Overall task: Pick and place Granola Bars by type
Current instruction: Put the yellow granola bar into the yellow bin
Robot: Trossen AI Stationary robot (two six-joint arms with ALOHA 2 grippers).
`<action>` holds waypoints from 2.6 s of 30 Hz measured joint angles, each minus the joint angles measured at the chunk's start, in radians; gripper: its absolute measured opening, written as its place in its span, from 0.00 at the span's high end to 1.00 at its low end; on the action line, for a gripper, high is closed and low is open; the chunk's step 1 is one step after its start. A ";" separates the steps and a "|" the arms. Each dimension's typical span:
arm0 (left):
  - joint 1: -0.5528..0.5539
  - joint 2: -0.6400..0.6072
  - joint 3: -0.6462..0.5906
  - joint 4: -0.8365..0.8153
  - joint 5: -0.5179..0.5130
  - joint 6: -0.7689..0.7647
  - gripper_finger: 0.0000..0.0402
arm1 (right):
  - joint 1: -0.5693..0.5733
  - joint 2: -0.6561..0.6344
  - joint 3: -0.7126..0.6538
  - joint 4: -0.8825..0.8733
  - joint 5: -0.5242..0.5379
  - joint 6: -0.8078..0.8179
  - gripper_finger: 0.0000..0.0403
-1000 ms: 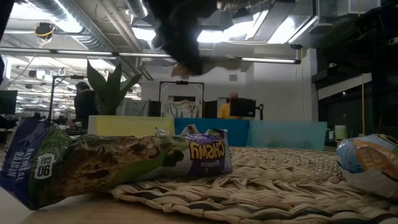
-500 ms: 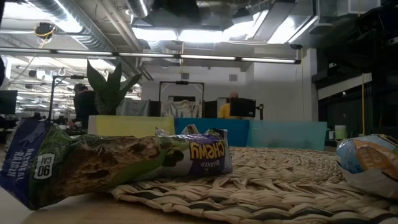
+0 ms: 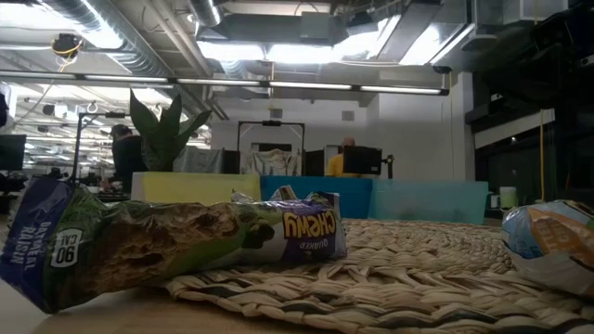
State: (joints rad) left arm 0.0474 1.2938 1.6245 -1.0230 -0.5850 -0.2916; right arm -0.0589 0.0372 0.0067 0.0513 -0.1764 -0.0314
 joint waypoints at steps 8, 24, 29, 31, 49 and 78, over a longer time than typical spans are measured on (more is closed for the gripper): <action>0.095 -0.001 0.000 -0.105 0.001 0.036 0.81 | 0.000 0.000 0.000 0.000 0.000 0.000 0.97; 0.375 0.000 -0.307 0.113 0.213 0.182 0.81 | 0.000 0.000 0.000 0.000 0.000 0.000 0.96; 0.438 0.000 -0.442 0.275 0.318 0.185 0.81 | 0.000 0.000 0.000 0.000 0.000 -0.001 0.96; 0.460 0.000 -0.492 0.330 0.340 0.185 0.81 | 0.000 0.000 0.000 0.000 0.000 0.000 0.96; 0.511 0.000 -0.820 0.572 0.431 0.081 0.81 | 0.000 0.000 0.000 0.000 0.000 -0.001 0.96; 0.511 0.260 -0.874 0.738 0.524 0.094 0.75 | 0.000 0.000 0.000 0.000 0.000 0.000 0.96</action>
State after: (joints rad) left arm 0.5583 1.5539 0.7502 -0.2851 -0.0612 -0.1978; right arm -0.0589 0.0372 0.0067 0.0517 -0.1761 -0.0311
